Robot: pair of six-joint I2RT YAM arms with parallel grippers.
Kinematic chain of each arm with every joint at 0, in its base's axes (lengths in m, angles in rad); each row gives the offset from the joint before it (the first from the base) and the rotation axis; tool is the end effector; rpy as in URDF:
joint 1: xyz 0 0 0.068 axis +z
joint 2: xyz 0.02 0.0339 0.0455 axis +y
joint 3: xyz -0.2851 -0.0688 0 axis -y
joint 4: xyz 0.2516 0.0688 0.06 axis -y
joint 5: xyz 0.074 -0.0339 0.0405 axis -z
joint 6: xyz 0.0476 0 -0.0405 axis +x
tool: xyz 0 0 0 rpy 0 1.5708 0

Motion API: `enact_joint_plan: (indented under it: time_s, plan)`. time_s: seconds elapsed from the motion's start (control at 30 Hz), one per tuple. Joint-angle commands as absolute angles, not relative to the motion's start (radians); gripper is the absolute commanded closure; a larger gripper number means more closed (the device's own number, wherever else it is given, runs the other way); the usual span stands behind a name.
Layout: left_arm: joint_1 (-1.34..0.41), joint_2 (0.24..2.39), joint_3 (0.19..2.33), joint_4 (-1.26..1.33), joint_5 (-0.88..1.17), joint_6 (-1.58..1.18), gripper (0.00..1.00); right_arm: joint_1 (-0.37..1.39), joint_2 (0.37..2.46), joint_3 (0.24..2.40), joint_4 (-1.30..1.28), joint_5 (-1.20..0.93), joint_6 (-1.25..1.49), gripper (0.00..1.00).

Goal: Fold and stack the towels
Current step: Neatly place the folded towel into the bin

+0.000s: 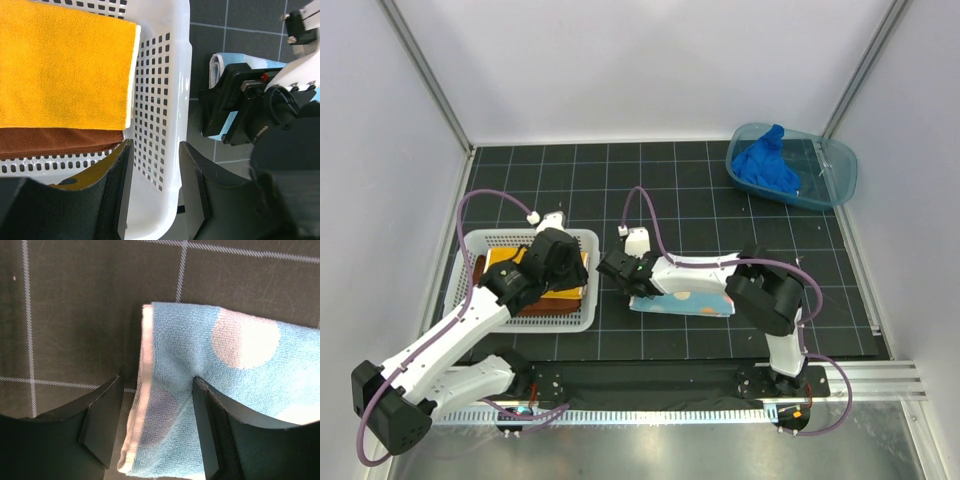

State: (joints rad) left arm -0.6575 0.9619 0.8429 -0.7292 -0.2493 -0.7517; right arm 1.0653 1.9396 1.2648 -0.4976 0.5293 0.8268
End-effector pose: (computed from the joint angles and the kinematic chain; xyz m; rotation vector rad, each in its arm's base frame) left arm 0.1602 -0.1089 0.2870 -0.2277 2.4049 -0.3603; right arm 0.2154 0.3395 0.1630 -0.1608 2.4856 0.0130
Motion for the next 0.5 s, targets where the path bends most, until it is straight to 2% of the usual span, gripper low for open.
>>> enact_joint_plan:
  time_s: [0.0, 0.2, 0.27, 0.43, 0.47]
  plan:
    - [-0.649, 0.937, 0.880, -0.707, -0.236, -0.736, 0.55, 1.072, 1.986, 1.301, -0.578, 0.601, 0.850, 0.37]
    - [-0.647, 0.936, 0.885, -0.706, -0.229, -0.733, 0.55, 1.075, 2.005, 1.255, -0.563, 0.586, 0.853, 0.41]
    - [-0.647, 0.939, 0.887, -0.706, -0.226, -0.735, 0.55, 1.075, 1.997, 1.221, -0.554, 0.581, 0.854, 0.47]
    - [-0.647, 0.948, 0.884, -0.700, -0.222, -0.736, 0.55, 1.074, 1.957, 1.143, -0.489, 0.549, 0.851, 0.55]
    - [-0.647, 0.951, 0.881, -0.695, -0.221, -0.736, 0.56, 1.074, 1.951, 1.123, -0.479, 0.546, 0.851, 0.60]
